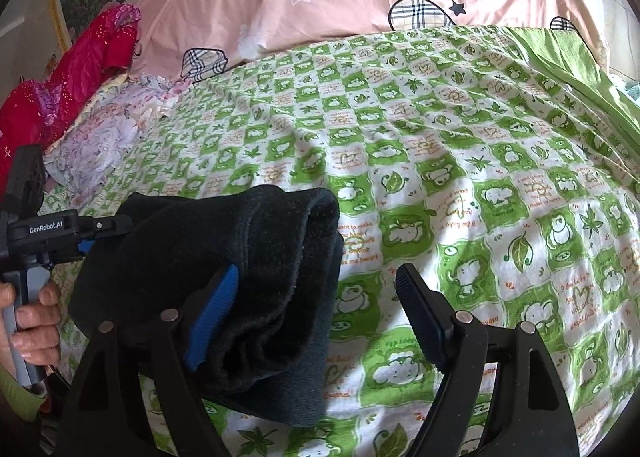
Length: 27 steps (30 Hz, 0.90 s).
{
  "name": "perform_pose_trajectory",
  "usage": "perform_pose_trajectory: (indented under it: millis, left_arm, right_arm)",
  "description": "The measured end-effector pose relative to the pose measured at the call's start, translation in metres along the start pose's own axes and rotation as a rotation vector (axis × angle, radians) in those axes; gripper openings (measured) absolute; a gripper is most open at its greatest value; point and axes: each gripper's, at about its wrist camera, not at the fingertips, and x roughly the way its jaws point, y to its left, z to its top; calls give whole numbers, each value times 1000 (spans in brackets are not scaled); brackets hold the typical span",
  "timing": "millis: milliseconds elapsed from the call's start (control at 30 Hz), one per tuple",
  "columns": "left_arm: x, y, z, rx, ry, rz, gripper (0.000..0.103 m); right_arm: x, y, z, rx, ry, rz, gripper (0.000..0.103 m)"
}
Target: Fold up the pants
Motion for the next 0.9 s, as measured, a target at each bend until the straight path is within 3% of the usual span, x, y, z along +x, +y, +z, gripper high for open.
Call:
perform_pose_trajectory:
  millis: [233,567,900]
  left_arm:
    - [9,7,1,-7,17,-25,76]
    - [-21,13,-14,-30,7,-46,75]
    - [-33,10,-34,-23,29,-68,75]
  right_arm:
    - [-3,-10,-6,32,1,44,80]
    - [-19,-21,-10,113,-3,76,80]
    - [-12,-9,-7,168,9,206,80]
